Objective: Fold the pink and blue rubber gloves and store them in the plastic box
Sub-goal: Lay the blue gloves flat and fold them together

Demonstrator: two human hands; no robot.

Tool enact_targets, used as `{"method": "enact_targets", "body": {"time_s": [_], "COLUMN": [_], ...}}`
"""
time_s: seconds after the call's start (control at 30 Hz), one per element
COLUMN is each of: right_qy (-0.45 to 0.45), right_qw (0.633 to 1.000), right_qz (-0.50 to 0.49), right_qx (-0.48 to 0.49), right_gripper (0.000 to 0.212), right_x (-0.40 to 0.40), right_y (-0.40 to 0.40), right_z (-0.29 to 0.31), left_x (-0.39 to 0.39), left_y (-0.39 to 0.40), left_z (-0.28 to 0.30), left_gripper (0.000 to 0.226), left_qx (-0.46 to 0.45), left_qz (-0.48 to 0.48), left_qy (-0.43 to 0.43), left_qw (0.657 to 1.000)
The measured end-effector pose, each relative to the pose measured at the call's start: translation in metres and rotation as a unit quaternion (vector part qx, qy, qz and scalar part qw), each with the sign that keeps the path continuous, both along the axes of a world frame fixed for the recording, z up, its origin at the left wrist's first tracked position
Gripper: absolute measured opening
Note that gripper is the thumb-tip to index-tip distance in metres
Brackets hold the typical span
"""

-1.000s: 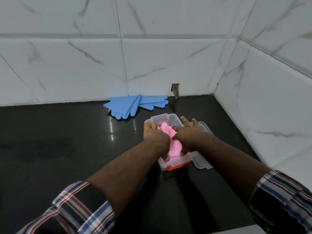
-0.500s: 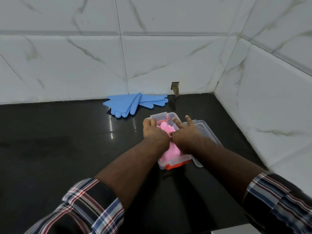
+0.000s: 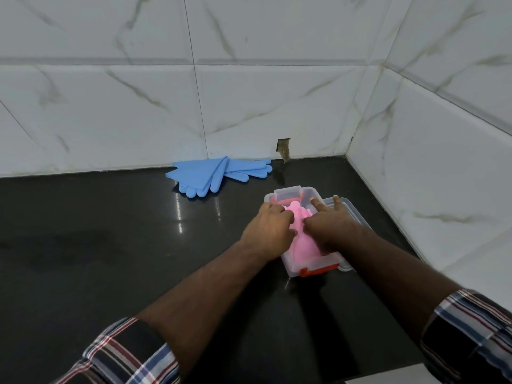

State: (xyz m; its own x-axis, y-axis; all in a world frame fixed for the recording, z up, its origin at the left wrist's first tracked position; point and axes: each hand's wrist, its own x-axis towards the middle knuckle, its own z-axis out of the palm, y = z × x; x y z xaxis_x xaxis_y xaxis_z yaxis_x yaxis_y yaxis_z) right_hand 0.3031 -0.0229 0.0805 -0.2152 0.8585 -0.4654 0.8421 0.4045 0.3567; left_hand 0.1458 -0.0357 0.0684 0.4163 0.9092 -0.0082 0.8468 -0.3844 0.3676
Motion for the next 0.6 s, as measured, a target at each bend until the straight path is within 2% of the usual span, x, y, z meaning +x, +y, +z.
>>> {"method": "enact_targets", "body": {"time_s": [0.07, 0.13, 0.23, 0.3, 0.5, 0.6], "right_qy": [0.040, 0.103, 0.238, 0.291, 0.359, 0.419], "right_qw": [0.999, 0.993, 0.956, 0.933, 0.921, 0.886], "right_qz": [-0.027, -0.052, -0.088, -0.082, -0.106, -0.173], "right_qx": [-0.005, 0.034, 0.145, 0.195, 0.105, 0.099], "right_gripper": [0.051, 0.042, 0.026, 0.018, 0.016, 0.013], "right_x": [-0.003, -0.012, -0.038, -0.062, -0.146, -0.173], "right_y": [0.001, 0.005, 0.012, 0.015, 0.038, 0.052], "right_z": [0.011, 0.020, 0.030, 0.032, 0.015, -0.008], "left_x": [-0.008, -0.021, -0.050, -0.072, -0.127, -0.152], "left_y": [-0.002, -0.003, -0.001, 0.003, 0.019, 0.030], "left_z": [-0.002, -0.002, -0.004, -0.007, -0.022, -0.030], "left_gripper": [0.034, 0.030, 0.023, 0.022, 0.019, 0.020], "left_qx": [0.023, 0.039, 0.034, 0.026, 0.023, 0.023], "left_qz": [0.011, 0.038, 0.095, 0.130, 0.211, 0.237], "left_qy": [-0.054, -0.080, -0.091, -0.085, -0.048, -0.031], "left_qw": [0.998, 0.995, 0.991, 0.987, 0.976, 0.971]}}
